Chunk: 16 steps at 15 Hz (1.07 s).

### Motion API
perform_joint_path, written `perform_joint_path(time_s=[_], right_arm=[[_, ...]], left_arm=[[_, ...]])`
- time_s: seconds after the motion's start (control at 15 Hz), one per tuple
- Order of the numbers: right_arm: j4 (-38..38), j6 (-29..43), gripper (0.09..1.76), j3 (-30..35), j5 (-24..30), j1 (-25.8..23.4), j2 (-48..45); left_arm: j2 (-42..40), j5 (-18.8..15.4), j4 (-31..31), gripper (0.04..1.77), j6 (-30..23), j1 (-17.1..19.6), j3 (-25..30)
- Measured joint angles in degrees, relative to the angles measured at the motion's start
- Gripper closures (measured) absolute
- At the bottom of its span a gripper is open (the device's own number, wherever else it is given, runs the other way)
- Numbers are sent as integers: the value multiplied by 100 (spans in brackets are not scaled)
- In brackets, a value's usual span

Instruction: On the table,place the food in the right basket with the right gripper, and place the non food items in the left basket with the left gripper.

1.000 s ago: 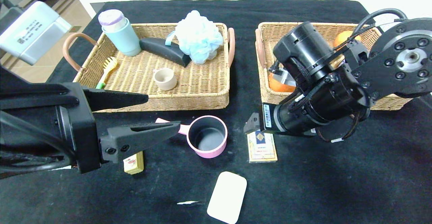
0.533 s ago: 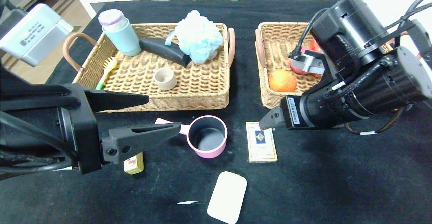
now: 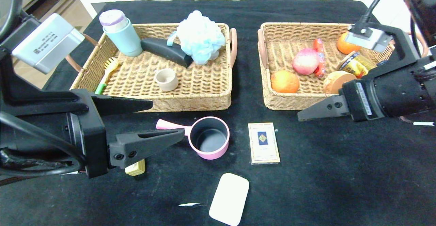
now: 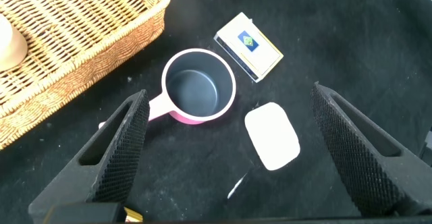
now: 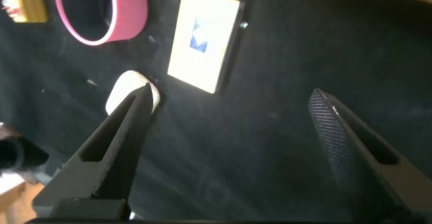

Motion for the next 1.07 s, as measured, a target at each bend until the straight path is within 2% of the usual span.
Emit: perform_joint_path(time_s=[0.4, 0.8, 1.07], right_arm=[[-728, -1234, 15, 909, 1643, -1011, -976], [-1537, -1358, 15, 1670, 2625, -1681, -1698], [-2321, -1337, 15, 2334, 2749, -1890, -2059]], left_arm=[[-33, -2, 0, 9, 0, 2, 0], [-111, 5, 46, 9, -4, 4, -11], [-184, 7, 68, 9, -4, -5, -11]])
